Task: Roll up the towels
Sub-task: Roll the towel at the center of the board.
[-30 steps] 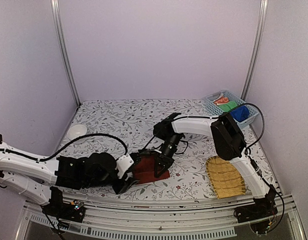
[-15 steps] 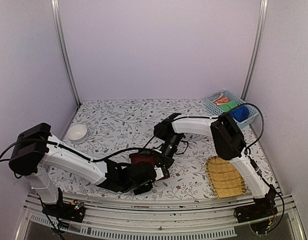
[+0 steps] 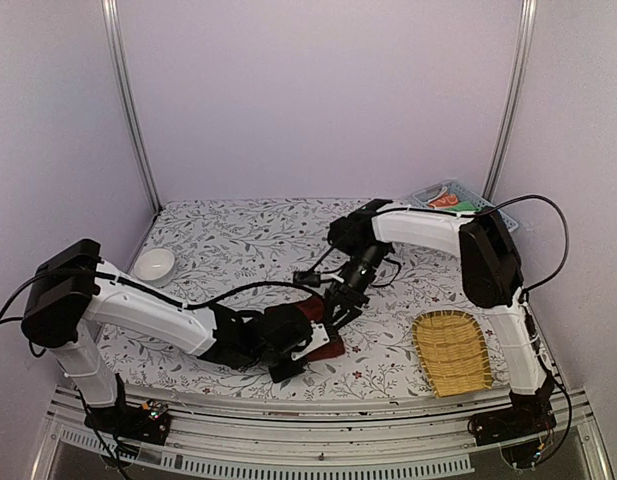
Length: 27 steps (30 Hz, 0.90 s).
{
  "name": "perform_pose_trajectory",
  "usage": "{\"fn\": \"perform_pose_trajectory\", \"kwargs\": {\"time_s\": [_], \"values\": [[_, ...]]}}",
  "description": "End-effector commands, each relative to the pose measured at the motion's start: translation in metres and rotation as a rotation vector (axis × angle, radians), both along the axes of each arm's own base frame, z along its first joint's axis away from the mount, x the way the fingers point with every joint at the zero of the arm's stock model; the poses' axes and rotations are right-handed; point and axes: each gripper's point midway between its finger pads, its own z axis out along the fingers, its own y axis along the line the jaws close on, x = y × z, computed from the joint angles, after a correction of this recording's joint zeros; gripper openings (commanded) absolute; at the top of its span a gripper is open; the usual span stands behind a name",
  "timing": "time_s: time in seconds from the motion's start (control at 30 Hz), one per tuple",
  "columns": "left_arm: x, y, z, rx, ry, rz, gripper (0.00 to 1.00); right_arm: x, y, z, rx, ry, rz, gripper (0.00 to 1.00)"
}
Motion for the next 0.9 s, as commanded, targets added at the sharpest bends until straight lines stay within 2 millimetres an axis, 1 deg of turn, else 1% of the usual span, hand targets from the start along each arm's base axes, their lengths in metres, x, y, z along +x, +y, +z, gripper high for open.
{"fn": "perform_pose_trajectory", "kwargs": {"time_s": [0.0,0.07,0.1,0.2,0.23,0.33,0.4,0.43,0.5,0.53,0.57,0.6,0.7,0.77,0.87], "values": [[-0.009,0.003,-0.003,-0.119,0.309,0.017,0.15,0.046,-0.031,0.105,0.214,-0.192,-0.100,0.52],[-0.007,0.002,0.001,-0.192,0.432,0.033,0.15,0.051,-0.040,0.125,0.263,-0.264,-0.114,0.52],[-0.006,0.002,0.001,-0.223,0.494,0.039,0.15,0.053,-0.044,0.131,0.282,-0.305,-0.121,0.51],[-0.006,0.001,-0.005,-0.282,0.675,0.046,0.15,0.066,-0.048,0.126,0.303,-0.457,-0.199,0.47],[-0.007,-0.001,-0.007,-0.289,0.724,0.045,0.15,0.066,-0.050,0.123,0.310,-0.487,-0.217,0.45],[-0.008,-0.005,-0.016,-0.289,0.853,0.050,0.14,0.058,-0.056,0.116,0.338,-0.550,-0.223,0.43],[-0.008,-0.005,-0.023,-0.305,0.933,0.072,0.13,0.048,-0.055,0.109,0.352,-0.589,-0.192,0.43],[-0.007,-0.004,-0.025,-0.321,0.966,0.084,0.13,0.043,-0.054,0.104,0.344,-0.622,-0.170,0.45],[-0.004,-0.004,-0.022,-0.370,1.014,0.107,0.13,0.035,-0.049,0.088,0.309,-0.711,-0.124,0.49],[-0.004,-0.001,-0.033,-0.366,1.049,0.135,0.13,0.025,-0.043,0.079,0.300,-0.753,-0.083,0.50],[-0.002,0.001,-0.035,-0.381,1.069,0.156,0.13,0.024,-0.039,0.068,0.284,-0.808,-0.050,0.51],[0.001,0.002,-0.035,-0.394,1.084,0.170,0.13,0.018,-0.039,0.052,0.257,-0.824,-0.017,0.52],[0.004,0.003,-0.036,-0.423,1.130,0.190,0.13,0.010,-0.026,0.026,0.219,-0.892,0.052,0.52],[0.005,0.002,-0.037,-0.427,1.143,0.194,0.13,0.008,-0.017,0.016,0.211,-0.937,0.082,0.52],[0.006,0.003,-0.041,-0.413,1.154,0.203,0.13,0.007,-0.004,0.006,0.205,-0.991,0.110,0.52]]}}
